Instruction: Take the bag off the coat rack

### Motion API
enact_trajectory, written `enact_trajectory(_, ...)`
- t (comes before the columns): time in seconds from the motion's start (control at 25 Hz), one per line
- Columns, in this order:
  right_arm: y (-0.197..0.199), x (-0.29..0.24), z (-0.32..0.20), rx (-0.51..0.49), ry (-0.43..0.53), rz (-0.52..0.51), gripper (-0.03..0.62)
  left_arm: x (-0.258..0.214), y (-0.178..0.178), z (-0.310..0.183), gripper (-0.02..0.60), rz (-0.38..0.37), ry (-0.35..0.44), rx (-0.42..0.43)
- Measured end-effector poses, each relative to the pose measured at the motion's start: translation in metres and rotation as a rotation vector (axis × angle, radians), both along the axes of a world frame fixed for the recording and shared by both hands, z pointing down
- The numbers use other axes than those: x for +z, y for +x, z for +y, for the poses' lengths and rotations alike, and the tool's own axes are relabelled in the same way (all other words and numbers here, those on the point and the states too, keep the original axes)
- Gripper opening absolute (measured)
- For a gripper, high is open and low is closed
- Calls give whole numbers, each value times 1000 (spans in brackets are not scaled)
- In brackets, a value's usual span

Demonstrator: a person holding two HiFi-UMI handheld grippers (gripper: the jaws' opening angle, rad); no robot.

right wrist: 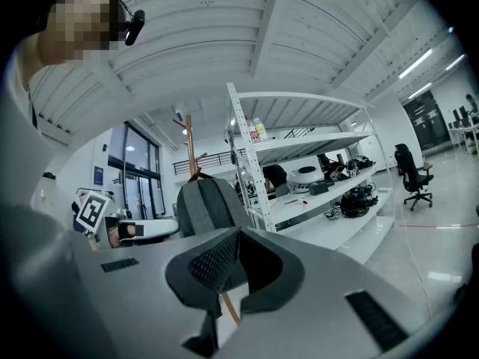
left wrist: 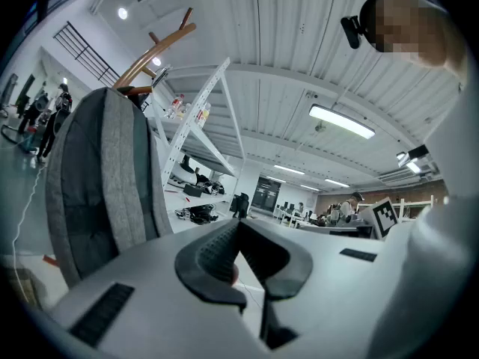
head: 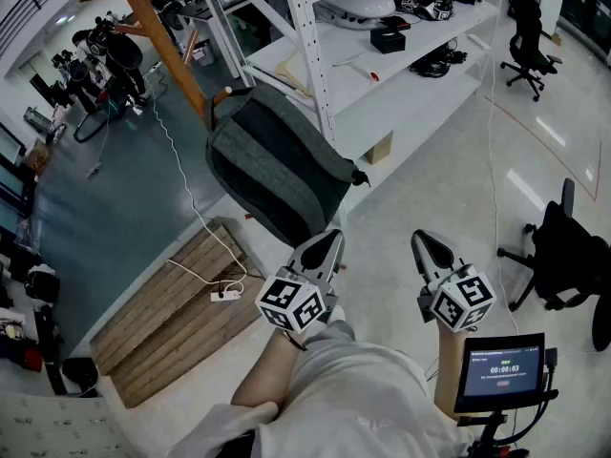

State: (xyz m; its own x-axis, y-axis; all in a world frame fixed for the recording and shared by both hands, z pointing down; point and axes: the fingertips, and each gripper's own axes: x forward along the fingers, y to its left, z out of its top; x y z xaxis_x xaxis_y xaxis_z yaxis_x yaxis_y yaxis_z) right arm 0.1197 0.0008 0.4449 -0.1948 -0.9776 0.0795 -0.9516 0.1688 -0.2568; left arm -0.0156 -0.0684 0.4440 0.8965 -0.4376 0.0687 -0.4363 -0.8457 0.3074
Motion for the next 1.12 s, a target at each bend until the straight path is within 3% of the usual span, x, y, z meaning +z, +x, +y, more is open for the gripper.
enact_trajectory(0.32,-24,-8,-103,11,20,-6,11,-43,-21,-82,6,43,64,45)
enact_trajectory(0.64,-40,-19,-162,-18,64,25,11,-59,-41,-121,6,47,100,4)
enact_trajectory(0.76,-40,-26,-186,-60,81,16,11,-66,-57,-136,6,54,113,-59)
enact_trajectory(0.92,-49,-50,-222,-129,137,70,11,-87,-98,-159,8,109,123,-213)
enact_trajectory(1.12,-84,-103,-261,-281,249,127,11,-122,-144,-177,8,100,216,-383)
